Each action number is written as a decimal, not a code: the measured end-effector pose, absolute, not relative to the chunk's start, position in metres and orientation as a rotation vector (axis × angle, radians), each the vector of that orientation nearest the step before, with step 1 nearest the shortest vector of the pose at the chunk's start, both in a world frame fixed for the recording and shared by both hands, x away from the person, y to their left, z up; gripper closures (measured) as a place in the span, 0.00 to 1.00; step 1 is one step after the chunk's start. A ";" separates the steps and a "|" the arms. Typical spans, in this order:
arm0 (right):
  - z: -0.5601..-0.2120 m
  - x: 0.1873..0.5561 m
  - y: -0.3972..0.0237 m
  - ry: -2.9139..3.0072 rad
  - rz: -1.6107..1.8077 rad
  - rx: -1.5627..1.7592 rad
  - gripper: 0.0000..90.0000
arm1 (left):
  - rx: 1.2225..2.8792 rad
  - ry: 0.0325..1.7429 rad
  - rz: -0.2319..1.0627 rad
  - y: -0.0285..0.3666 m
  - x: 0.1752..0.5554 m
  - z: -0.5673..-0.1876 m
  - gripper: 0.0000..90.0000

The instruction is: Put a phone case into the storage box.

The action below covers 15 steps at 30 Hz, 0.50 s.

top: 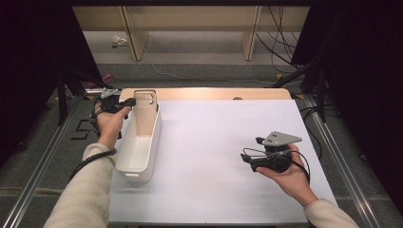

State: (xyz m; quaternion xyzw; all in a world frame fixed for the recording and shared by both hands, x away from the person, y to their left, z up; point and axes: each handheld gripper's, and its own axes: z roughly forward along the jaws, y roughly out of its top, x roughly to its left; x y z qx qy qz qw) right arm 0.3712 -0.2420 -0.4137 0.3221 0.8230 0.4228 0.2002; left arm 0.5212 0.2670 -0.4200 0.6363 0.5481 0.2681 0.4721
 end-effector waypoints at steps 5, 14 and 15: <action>-0.414 0.371 -0.242 2.299 1.183 0.902 0.21 | 1.576 1.337 0.678 0.265 0.522 -0.419 0.88; -0.414 0.371 -0.243 2.297 1.183 0.903 0.21 | 1.618 1.313 0.713 0.262 0.514 -0.412 0.77; -0.414 0.371 -0.243 2.297 1.183 0.904 0.21 | 1.623 1.311 0.716 0.262 0.513 -0.411 0.76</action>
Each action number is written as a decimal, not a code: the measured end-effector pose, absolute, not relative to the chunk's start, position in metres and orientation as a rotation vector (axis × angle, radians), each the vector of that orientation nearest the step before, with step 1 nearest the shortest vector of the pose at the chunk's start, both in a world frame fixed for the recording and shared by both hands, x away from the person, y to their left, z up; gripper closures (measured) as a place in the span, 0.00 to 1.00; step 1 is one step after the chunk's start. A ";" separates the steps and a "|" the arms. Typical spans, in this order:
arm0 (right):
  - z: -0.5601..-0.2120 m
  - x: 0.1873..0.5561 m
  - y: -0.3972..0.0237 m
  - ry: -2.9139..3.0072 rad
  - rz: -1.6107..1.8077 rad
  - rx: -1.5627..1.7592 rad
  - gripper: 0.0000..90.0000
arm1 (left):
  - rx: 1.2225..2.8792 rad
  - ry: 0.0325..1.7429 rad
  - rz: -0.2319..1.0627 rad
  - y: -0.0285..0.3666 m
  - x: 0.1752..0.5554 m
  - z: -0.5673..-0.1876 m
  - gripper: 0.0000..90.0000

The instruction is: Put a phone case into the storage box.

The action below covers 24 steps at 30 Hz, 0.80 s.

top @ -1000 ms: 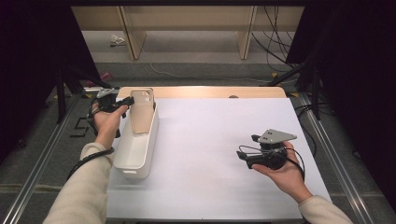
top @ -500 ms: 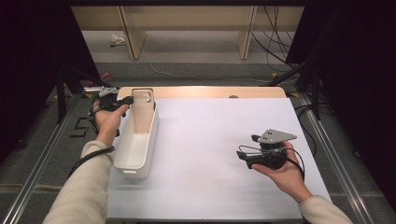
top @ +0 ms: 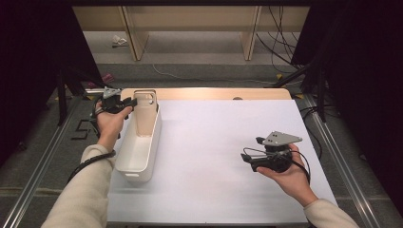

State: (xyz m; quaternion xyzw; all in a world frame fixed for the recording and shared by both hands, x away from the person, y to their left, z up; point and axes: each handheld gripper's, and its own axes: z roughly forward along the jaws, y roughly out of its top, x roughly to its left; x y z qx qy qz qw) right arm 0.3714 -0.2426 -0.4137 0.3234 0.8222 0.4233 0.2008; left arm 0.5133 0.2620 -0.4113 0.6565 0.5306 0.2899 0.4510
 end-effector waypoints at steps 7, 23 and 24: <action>-0.414 0.372 -0.243 2.300 1.181 0.905 0.21 | 1.627 1.311 0.726 0.264 0.503 -0.404 0.65; -0.413 0.372 -0.244 2.295 1.182 0.909 0.20 | 1.705 1.191 0.691 0.251 0.458 -0.386 0.26; -0.413 0.372 -0.244 2.295 1.183 0.909 0.20 | 1.711 1.183 0.685 0.250 0.455 -0.386 0.24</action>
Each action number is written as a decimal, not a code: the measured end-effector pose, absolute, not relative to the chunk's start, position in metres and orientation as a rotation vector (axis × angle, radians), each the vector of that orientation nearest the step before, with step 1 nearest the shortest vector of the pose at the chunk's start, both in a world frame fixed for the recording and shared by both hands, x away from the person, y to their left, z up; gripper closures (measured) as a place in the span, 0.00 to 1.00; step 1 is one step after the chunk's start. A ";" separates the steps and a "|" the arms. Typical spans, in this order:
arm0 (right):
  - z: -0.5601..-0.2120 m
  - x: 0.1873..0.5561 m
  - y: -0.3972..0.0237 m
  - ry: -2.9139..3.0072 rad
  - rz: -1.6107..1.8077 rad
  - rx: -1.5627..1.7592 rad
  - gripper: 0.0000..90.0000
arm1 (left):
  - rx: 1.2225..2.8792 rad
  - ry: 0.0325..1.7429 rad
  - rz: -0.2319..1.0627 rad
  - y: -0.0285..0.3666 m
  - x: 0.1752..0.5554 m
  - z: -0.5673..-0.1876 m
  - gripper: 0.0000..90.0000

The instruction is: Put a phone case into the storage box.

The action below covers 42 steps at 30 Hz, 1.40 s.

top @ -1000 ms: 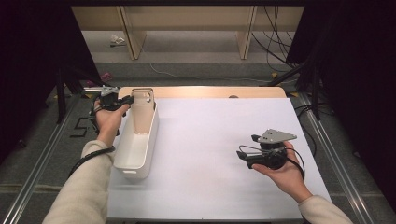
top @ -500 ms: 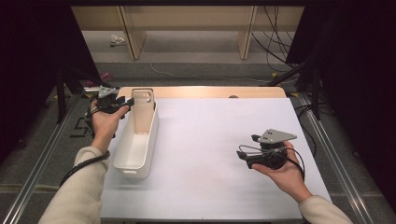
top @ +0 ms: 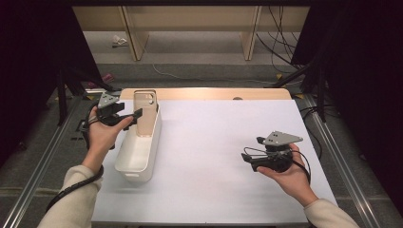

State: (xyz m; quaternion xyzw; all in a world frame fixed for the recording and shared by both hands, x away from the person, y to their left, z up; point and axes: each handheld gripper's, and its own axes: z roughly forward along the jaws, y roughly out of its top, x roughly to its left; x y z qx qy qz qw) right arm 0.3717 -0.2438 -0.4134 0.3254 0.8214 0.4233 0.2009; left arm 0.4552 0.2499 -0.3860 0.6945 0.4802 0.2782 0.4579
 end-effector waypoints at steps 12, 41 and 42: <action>-0.413 0.372 -0.245 2.291 1.188 0.910 0.20 | 1.745 1.091 0.652 0.242 0.425 -0.388 0.11; -0.413 0.372 -0.246 2.288 1.209 0.921 0.20 | 1.803 0.927 0.664 0.212 0.377 -0.398 0.06; -0.413 0.372 -0.246 2.288 1.209 0.920 0.20 | 1.798 0.919 0.674 0.211 0.374 -0.398 0.06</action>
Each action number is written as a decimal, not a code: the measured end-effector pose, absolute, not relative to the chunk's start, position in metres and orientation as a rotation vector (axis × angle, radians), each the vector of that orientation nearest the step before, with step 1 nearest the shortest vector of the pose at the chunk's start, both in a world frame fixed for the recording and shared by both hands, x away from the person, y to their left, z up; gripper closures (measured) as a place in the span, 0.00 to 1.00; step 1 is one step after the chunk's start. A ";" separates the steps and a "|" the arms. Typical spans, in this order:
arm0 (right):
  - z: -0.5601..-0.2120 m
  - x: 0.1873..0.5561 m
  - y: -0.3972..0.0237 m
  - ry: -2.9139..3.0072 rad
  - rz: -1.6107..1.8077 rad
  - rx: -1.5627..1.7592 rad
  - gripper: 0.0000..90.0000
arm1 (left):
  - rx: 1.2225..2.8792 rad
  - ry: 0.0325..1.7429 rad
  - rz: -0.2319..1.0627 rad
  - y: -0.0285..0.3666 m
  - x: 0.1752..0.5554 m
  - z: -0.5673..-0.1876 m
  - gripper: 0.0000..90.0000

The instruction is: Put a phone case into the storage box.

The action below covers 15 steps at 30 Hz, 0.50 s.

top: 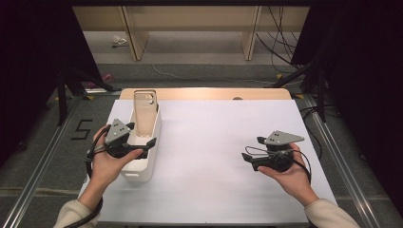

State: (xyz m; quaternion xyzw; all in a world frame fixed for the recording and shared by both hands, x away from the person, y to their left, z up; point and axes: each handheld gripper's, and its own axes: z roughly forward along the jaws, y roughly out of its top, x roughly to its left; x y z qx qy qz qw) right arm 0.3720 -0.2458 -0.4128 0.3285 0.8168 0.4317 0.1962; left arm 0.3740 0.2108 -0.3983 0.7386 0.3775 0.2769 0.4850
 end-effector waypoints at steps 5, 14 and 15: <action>-0.413 0.372 -0.246 2.290 1.209 0.920 0.20 | 1.801 0.892 0.665 0.208 0.365 -0.400 0.06; -0.413 0.372 -0.246 2.289 1.216 0.917 0.20 | 1.811 0.869 0.661 0.207 0.353 -0.406 0.04; -0.413 0.372 -0.246 2.288 1.216 0.917 0.20 | 1.807 0.869 0.659 0.208 0.351 -0.407 0.04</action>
